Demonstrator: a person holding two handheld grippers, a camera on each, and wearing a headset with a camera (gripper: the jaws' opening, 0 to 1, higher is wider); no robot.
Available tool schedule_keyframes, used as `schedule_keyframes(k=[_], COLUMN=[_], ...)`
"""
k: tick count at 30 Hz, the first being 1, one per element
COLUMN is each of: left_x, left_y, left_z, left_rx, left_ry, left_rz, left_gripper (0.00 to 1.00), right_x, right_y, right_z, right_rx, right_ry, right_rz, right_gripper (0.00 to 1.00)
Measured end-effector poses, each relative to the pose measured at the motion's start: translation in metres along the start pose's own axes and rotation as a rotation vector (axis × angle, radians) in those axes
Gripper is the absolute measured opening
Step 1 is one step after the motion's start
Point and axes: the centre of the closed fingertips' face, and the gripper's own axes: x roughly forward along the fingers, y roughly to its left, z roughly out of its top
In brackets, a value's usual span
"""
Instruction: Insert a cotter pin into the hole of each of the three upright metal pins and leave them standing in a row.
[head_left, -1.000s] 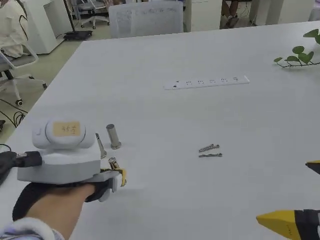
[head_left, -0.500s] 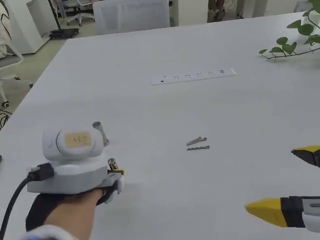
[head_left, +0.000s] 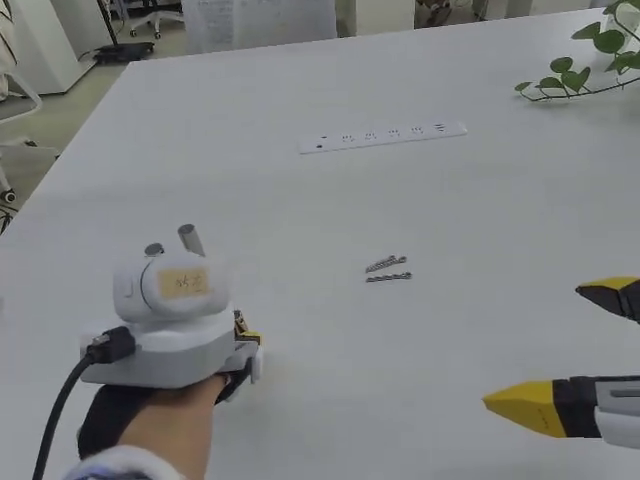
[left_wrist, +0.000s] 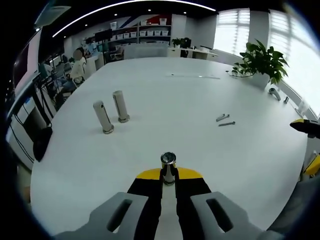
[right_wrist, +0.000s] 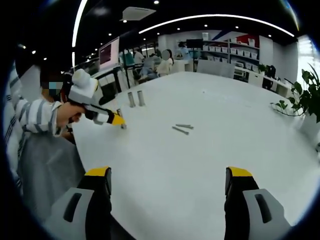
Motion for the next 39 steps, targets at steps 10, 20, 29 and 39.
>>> schedule_keyframes(k=[10, 20, 29, 39], left_x=[0.0, -0.003, -0.006, -0.01], left_y=[-0.002, -0.007, -0.006, -0.011], left_z=[-0.002, -0.005, 0.002, -0.001], left_rx=[0.039, 0.089, 0.132, 0.136], left_ry=[-0.027, -0.054, -0.062, -0.042], left_rz=[0.01, -0.004, -0.004, -0.077], left_gripper=[0.07, 0.07, 0.13, 0.17], right_x=[0.006, 0.008, 0.007, 0.006], right_y=[0.009, 0.013, 0.011, 0.01], right_z=[-0.003, -0.005, -0.007, -0.006], right_rx=[-0.017, -0.019, -0.002, 0.007], right_ry=[0.021, 0.012, 0.006, 0.001], right_rz=[0.022, 0.023, 0.016, 0.014], right_gripper=[0.95, 0.95, 0.95, 0.95])
